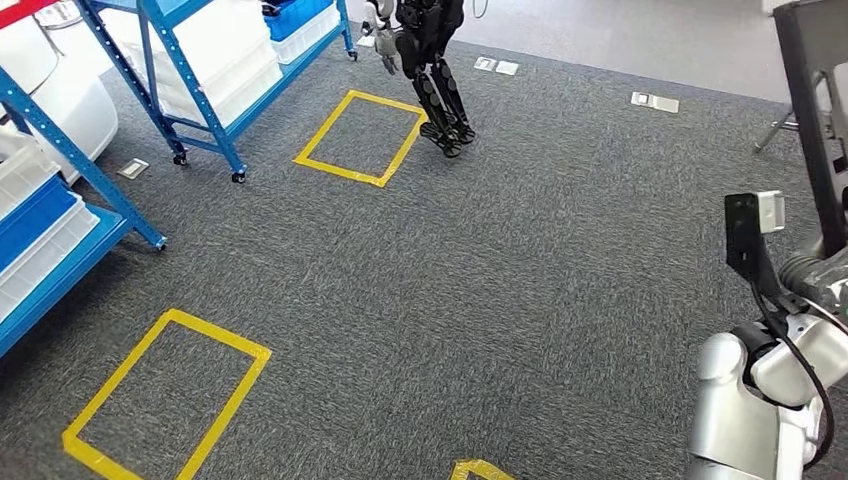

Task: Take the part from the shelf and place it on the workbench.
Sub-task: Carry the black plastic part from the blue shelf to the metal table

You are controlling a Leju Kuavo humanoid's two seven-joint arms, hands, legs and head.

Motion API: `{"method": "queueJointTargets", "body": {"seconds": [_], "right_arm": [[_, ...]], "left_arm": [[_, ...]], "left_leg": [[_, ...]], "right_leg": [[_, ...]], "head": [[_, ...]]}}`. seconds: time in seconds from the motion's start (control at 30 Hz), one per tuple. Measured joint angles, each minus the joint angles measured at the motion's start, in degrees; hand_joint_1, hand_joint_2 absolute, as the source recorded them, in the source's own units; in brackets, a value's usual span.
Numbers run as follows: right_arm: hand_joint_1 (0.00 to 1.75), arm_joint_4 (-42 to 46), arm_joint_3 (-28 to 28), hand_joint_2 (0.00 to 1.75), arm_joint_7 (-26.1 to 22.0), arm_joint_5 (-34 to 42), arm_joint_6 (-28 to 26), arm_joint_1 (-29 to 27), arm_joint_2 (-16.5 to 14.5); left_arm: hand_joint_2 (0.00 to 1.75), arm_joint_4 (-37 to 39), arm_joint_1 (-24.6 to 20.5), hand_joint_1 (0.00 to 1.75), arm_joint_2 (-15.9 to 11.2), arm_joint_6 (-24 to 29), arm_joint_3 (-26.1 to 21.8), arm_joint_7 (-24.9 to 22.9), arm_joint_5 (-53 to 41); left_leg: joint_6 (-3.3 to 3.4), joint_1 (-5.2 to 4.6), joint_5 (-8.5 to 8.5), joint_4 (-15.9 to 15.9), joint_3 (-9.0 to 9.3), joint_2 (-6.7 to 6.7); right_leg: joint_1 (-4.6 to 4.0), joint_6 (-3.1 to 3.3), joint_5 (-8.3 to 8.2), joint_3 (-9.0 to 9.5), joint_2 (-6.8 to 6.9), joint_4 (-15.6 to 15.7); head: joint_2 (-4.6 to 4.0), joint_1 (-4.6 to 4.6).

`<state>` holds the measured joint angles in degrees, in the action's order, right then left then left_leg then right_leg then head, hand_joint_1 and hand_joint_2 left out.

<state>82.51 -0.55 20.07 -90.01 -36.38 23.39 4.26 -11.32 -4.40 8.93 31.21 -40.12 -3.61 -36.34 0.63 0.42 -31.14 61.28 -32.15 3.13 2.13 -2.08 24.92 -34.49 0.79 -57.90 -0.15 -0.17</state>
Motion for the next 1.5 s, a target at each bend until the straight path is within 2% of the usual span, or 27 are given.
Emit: {"method": "queueJointTargets", "body": {"seconds": [0.07, 0.13, 0.2, 0.27, 0.3, 0.33, 0.4, 0.43, 0.5, 0.57, 0.63, 0.67, 0.7, 0.77, 0.8, 0.83, 0.93, 0.97, 1.03, 1.1, 1.13, 1.17, 1.2, 1.3, 1.37, 1.43, 1.5], "right_arm": [[1.75, -0.7, -4.1, 1.75, 6.2, 0.0, 0.5, 1.7, 2.2], [1.75, -1.7, -8.9, 1.75, 10.6, 0.0, 0.8, 3.4, 4.6], [1.75, -2.7, -12.9, 1.75, 13.1, 0.0, 0.9, 4.8, 6.7], [1.75, -3.7, -15.8, 1.75, 14.3, 0.0, 0.6, 6.2, 8.2], [1.75, -4.3, -17.1, 1.75, 14.5, 0.0, 0.4, 6.7, 8.8], [1.75, -4.8, -18.1, 1.75, 14.7, 0.0, 0.2, 7.1, 9.2], [1.75, -5.8, -19.6, 1.75, 15.1, 0.0, -0.1, 7.3, 9.9], [1.75, -6.2, -20.1, 1.75, 15.4, 0.0, -0.1, 7.3, 10.2], [1.75, -6.9, -21.2, 1.75, 16.3, 0.0, -0.1, 7.8, 11.0], [1.75, -7.5, -22.8, 1.75, 17.6, 0.0, 0.1, 8.6, 11.6], [1.75, -8.1, -24.4, 1.75, 18.4, 0.0, 0.2, 8.8, 12.2], [1.75, -8.3, -24.9, 1.75, 18.6, 0.0, 0.3, 8.8, 12.4], [1.75, -8.6, -25.3, 1.75, 18.7, 0.0, 0.5, 8.8, 12.6], [1.75, -8.8, -26.1, 1.75, 19.0, 0.0, 0.9, 8.9, 13.1], [1.75, -8.9, -26.4, 1.75, 19.1, 0.0, 1.1, 9.1, 13.4], [1.75, -8.9, -26.7, 1.75, 19.1, 0.0, 1.4, 9.1, 13.7], [1.75, -8.8, -27.0, 1.75, 19.2, 0.0, 1.9, 8.9, 14.9], [1.75, -8.6, -27.0, 1.75, 19.2, 0.0, 1.8, 8.9, 15.5], [1.75, -8.3, -26.7, 1.75, 19.2, 0.0, 1.6, 8.9, 16.2], [1.75, -8.0, -26.5, 1.75, 19.2, 0.0, 1.4, 8.5, 16.4], [1.75, -8.0, -26.4, 1.75, 19.2, 0.0, 1.3, 8.2, 16.5], [1.75, -8.0, -26.3, 1.75, 19.2, 0.0, 1.1, 7.9, 16.5], [1.75, -8.0, -26.1, 1.75, 19.2, 0.0, 1.0, 7.6, 16.6], [1.75, -8.0, -25.9, 1.75, 19.2, 0.0, 0.4, 7.3, 16.6], [1.75, -8.2, -25.9, 1.75, 19.2, 0.0, 0.1, 7.1, 16.5], [1.75, -8.4, -25.8, 1.75, 19.2, 0.1, 0.0, 6.9, 16.6], [1.75, -8.5, -25.6, 1.75, 19.2, 0.1, 0.0, 7.0, 17.0]], "left_arm": [[1.75, 0.0, 0.1, 0.0, 0.0, 0.1, -0.2, -0.5, -0.2], [1.75, 0.0, 0.1, 0.0, 0.0, 0.2, -0.4, -0.8, -0.3], [1.75, 0.0, 0.1, 0.0, 0.0, 0.2, -0.7, -0.9, -0.6], [1.75, 0.0, 0.0, 0.0, -0.1, 0.2, -0.9, -1.0, -0.8], [1.75, 0.0, 0.0, 0.0, -0.3, 0.2, -1.1, -1.0, -0.9], [1.75, 0.0, -0.1, 0.0, -0.4, 0.2, -1.2, -1.0, -1.0], [1.75, -0.1, -0.1, 0.0, -0.6, 0.2, -1.3, -1.2, -1.4], [1.75, -0.2, -0.1, 0.0, -0.6, 0.2, -1.3, -1.4, -1.6], [1.75, -0.2, -0.1, 0.0, -0.4, 0.1, -1.4, -1.6, -2.0], [1.75, -0.2, 0.0, 0.0, -0.2, -0.1, -1.4, -1.6, -2.3], [1.75, -0.2, 0.1, 0.0, 0.0, -0.2, -1.5, -1.6, -2.5], [1.75, -0.2, 0.1, 0.0, 0.1, -0.3, -1.5, -1.6, -2.5], [1.75, -0.2, 0.1, 0.0, 0.1, -0.3, -1.5, -1.5, -2.6], [1.75, -0.2, 0.1, 0.0, -0.1, -0.7, -1.5, -1.2, -2.7], [1.75, -0.2, 0.0, 0.0, -0.3, -0.9, -1.5, -1.0, -2.9], [1.75, -0.3, 0.0, 0.0, -0.4, -1.1, -1.5, -0.7, -3.0], [1.75, -0.3, -0.1, 0.0, -0.3, -1.6, -1.5, 0.1, -3.4], [1.75, -0.3, -0.2, 0.0, -0.3, -1.8, -1.5, 0.3, -3.5], [1.75, -0.3, -0.2, 0.0, -0.2, -2.0, -1.5, 0.8, -3.8], [1.75, -0.3, -0.1, 0.0, -0.1, -2.0, -1.5, 1.1, -3.8], [1.75, -0.3, 0.0, 0.0, -0.1, -2.1, -1.5, 1.2, -3.8], [1.75, -0.3, 0.0, 0.0, -0.1, -2.1, -1.5, 1.2, -3.8], [1.75, -0.3, 0.0, 0.0, -0.1, -2.1, -1.6, 1.2, -3.8], [1.75, -0.3, 0.0, 0.0, -0.3, -2.0, -1.6, 0.9, -3.8], [1.75, -0.3, 0.0, 0.0, -0.5, -1.8, -1.7, 0.4, -3.7], [1.75, -0.3, -0.1, 0.0, -0.6, -1.7, -1.7, -0.2, -3.7], [1.75, -0.3, -0.2, 0.0, -0.4, -1.7, -1.8, -0.7, -3.7]], "left_leg": [[0.06, 0.1, -4.07, 7.9, -3.73, -2.63], [0.75, -0.12, -5.41, 13.2, -6.65, -3.2], [2.16, -0.91, -2.28, 10.1, -5.54, -3.8], [4.06, -2.12, 2.2, 2.1, -1.86, -6.38], [4.77, -2.51, 3.44, -0.9, -0.47, -7.63], [5.28, -2.77, 3.95, -2.7, 0.29, -8.53], [5.7, -2.86, 4.17, -4.1, 0.75, -7.95], [5.68, -2.75, 4.75, -5.0, 1.18, -7.23], [5.46, -2.34, 5.98, -7.3, 2.11, -5.58], [5.05, -2.01, 6.38, -8.1, 2.42, -3.73], [4.57, -1.69, 6.19, -8.1, 2.38, -1.84], [4.18, -1.43, 5.99, -8.0, 2.38, -0.99], [3.64, -1.08, 5.69, -7.6, 2.34, -0.2], [2.06, -0.5, 4.53, -6.1, 1.9, 1.2], [1.31, -0.34, 3.78, -5.1, 1.58, 1.81], [0.73, -0.28, 3.15, -4.2, 1.33, 2.29], [-0.02, 0.15, 2.23, -3.4, 1.31, 3.27], [-0.2, 0.38, 1.44, -2.6, 1.12, 2.56], [-0.24, 0.68, -1.92, 2.2, -0.79, -0.37], [0.35, 0.52, -5.72, 10.3, -4.61, -2.58], [0.8, 0.27, -6.43, 13.1, -6.22, -2.99], [1.39, -0.11, -5.94, 14.0, -7.0, -3.25], [2.06, -0.61, -4.27, 12.4, -6.63, -3.57], [4.37, -2.09, 2.04, 1.1, -1.95, -7.1], [5.13, -2.53, 3.04, -2.1, -0.46, -8.55], [5.37, -2.61, 3.61, -3.3, 0.18, -7.28], [5.35, -2.42, 4.82, -5.4, 1.22, -5.67]], "right_leg": [[-0.29, 0.62, -0.31, -0.44, -1.4, 0.0], [-0.79, 1.05, -0.59, -0.81, -3.11, 0.0], [-1.16, 1.33, -0.79, -0.89, -4.76, 0.0], [-1.28, 1.44, -1.02, -0.92, -6.1, 0.0], [-1.22, 1.38, -1.17, -1.05, -6.69, 0.0], [-1.13, 1.18, -1.36, -1.23, -7.27, 0.1], [-0.93, 0.46, -1.96, -1.55, -8.58, 0.6], [-1.0, 0.25, -2.12, -1.77, -8.34, 0.7], [-1.39, 0.28, -0.96, -3.27, -5.75, -1.5], [-1.31, 0.34, 2.02, -6.62, -2.65, -8.2], [-0.55, -0.52, 3.76, -9.25, -1.6, -13.8], [-0.04, -1.32, 3.49, -9.15, -1.24, -13.8], [0.5, -2.36, 2.42, -7.81, -0.72, -11.5], [1.23, -4.37, -0.07, -3.54, 1.42, -4.1], [1.34, -4.56, -0.73, -2.12, 2.06, -1.6], [1.26, -4.27, -0.82, -1.53, 2.34, -0.7], [0.75, -2.3, -0.36, -2.08, 0.65, -1.5], [0.65, -1.91, -0.37, -2.16, 0.09, -1.6], [0.41, -1.42, -0.47, -2.23, -1.03, -1.5], [-0.16, -1.08, -0.52, -2.29, -2.26, -1.6], [-0.47, -0.91, -0.54, -2.3, -2.95, -1.6], [-0.76, -0.75, -0.57, -2.31, -3.71, -1.6], [-0.94, -0.62, -0.62, -2.3, -4.5, -1.6], [-0.95, -0.33, -0.89, -2.3, -6.74, -1.4], [-0.56, -0.48, -1.17, -2.46, -8.06, -1.3], [-0.36, -0.94, -1.64, -2.67, -9.08, -0.9], [-0.75, -0.86, -0.98, -3.53, -6.53, -1.9]], "head": [[0.0, -0.1], [0.0, -0.15], [0.0, -0.14], [0.0, -0.1], [0.0, -0.11], [0.0, -0.11], [0.0, -0.17], [0.0, -0.16], [0.0, 0.0], [0.0, 0.2], [0.0, 0.25], [0.0, 0.23], [0.0, 0.22], [0.0, 0.3], [0.0, 0.31], [0.0, 0.25], [0.0, -0.2], [0.0, -0.32], [0.0, -0.58], [0.0, -0.76], [0.0, -0.8], [0.0, -0.81], [0.0, -0.78], [0.0, -0.72], [0.0, -0.81], [0.0, -0.95], [0.0, -0.83]]}}
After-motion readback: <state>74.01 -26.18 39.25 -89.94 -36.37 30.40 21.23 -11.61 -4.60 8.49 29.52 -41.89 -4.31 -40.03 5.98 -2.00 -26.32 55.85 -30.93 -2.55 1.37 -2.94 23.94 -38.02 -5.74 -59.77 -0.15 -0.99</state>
